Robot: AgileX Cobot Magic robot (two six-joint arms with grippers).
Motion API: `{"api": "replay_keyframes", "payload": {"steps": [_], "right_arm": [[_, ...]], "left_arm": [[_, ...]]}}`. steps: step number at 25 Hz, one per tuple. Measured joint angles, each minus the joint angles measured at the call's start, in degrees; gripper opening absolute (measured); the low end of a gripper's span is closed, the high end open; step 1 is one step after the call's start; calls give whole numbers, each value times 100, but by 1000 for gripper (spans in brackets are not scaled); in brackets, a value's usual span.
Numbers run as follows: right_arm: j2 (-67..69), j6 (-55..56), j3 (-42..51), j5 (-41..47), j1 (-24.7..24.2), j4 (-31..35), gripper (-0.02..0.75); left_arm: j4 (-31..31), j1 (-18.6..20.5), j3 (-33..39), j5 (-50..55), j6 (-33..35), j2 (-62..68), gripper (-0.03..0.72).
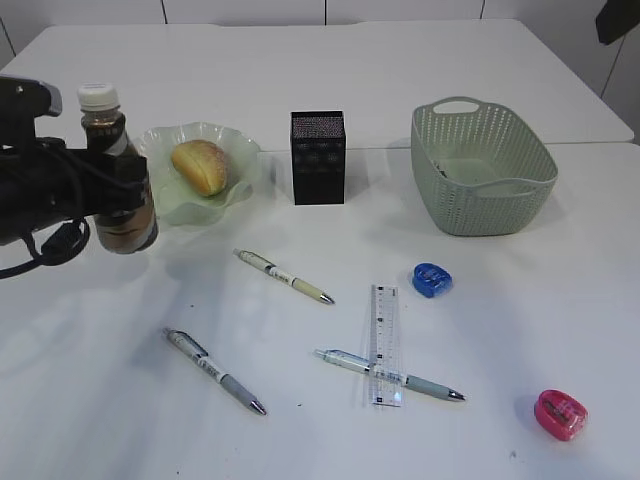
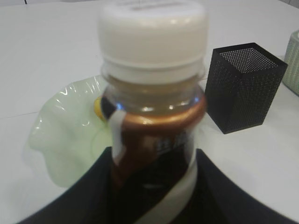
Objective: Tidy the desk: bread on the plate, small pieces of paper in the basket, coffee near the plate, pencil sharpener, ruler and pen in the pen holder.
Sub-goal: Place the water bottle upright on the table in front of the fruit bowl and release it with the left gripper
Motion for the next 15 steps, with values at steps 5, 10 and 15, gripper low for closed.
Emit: {"api": "replay_keyframes", "payload": {"steps": [5,10,15], "right_arm": [[0,0,0,0,0,0,528],[0,-69,0,0,0,0,528],[0,-69,0,0,0,0,528]], "left_arm": [[0,0,0,-720,0,424,293],[0,0,0,-1434,56,831,293],[0,0,0,-2027,193,1160,293]]}}
